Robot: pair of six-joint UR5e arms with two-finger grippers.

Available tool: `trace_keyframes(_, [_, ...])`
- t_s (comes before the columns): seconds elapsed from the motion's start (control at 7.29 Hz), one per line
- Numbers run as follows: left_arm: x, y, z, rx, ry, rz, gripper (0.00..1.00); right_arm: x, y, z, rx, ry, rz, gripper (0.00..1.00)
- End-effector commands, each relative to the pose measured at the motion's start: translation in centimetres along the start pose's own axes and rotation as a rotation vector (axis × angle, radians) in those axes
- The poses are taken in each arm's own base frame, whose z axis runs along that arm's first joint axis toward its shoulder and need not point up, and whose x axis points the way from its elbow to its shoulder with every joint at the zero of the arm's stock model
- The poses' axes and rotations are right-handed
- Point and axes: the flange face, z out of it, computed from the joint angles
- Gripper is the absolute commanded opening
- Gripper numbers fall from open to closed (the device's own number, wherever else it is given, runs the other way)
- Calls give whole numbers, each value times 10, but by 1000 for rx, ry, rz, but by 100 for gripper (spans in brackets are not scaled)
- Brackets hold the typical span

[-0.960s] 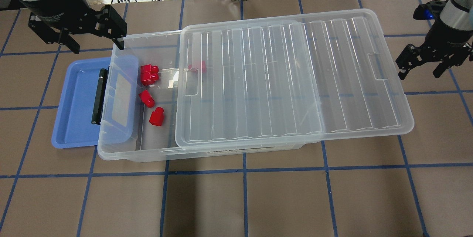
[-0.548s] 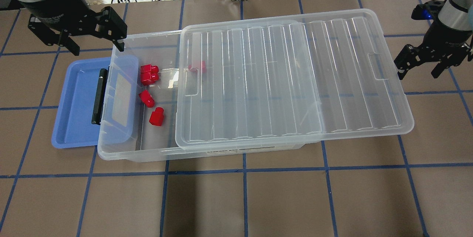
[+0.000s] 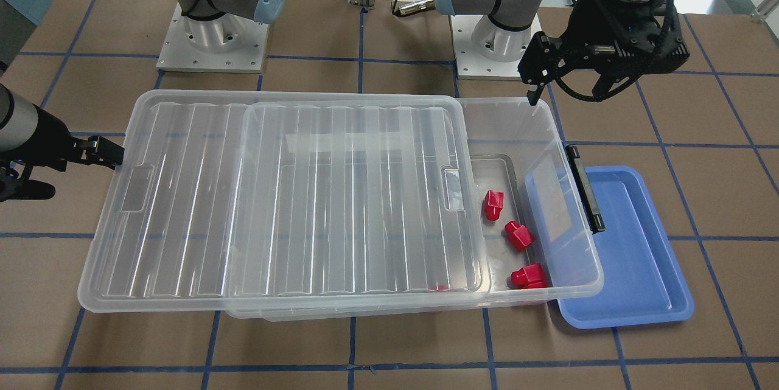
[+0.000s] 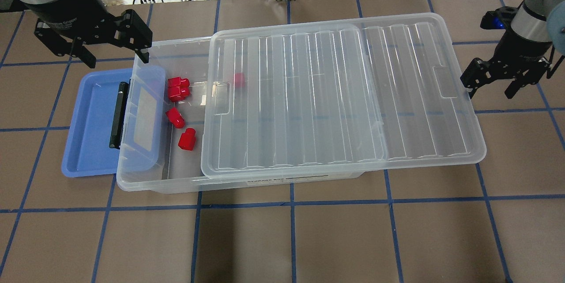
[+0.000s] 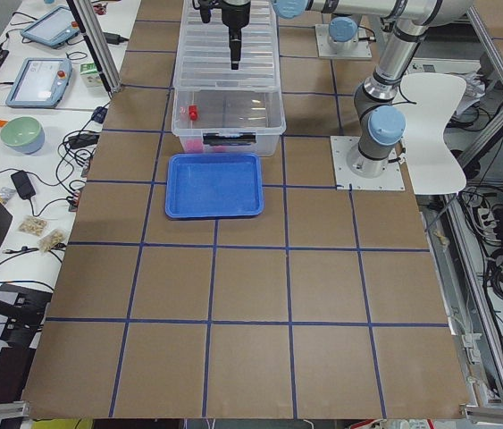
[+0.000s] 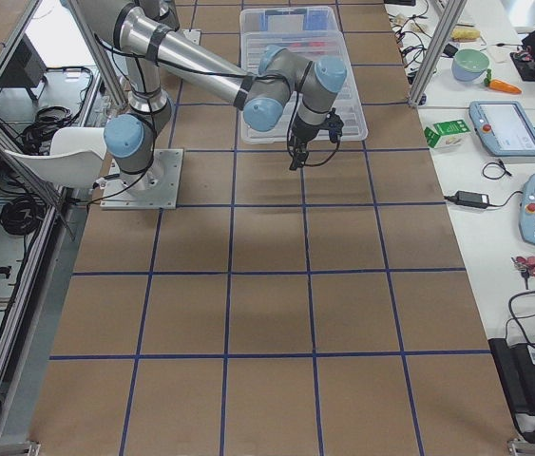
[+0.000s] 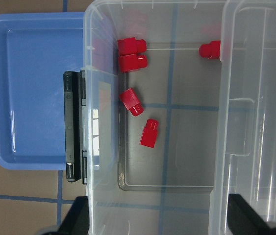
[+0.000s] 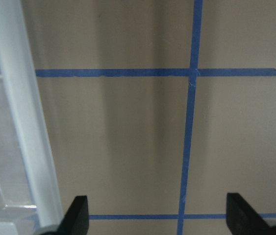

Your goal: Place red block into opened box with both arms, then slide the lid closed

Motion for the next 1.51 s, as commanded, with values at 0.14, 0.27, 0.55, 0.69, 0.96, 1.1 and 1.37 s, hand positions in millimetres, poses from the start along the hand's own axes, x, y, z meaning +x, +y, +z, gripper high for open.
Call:
trace_keyframes(0.14, [-1, -2, 3, -6, -2, -1, 100, -38, -2, -1, 1, 15, 39, 100])
trace_keyframes(0.27, [-2, 2, 0, -9, -5, 2, 100, -51, -2, -1, 3, 21, 28, 100])
trace_keyframes(0.55, [-3, 8, -4, -23, -11, 4, 100, -83, -2, 0, 7, 33, 66, 100])
trace_keyframes(0.69, [-3, 8, -4, -23, -11, 4, 100, -98, -1, 0, 12, 41, 57, 100])
trace_keyframes(0.96, [-4, 10, -6, -21, -13, 2, 100, -119, 1, 0, 18, 47, 78, 100])
trace_keyframes(1.1, [-4, 11, -5, -24, -13, 2, 100, -124, 2, -1, 21, 50, 76, 100])
trace_keyframes(1.37, [-3, 12, -7, -21, -10, 4, 100, -141, 4, 0, 22, 55, 81, 100])
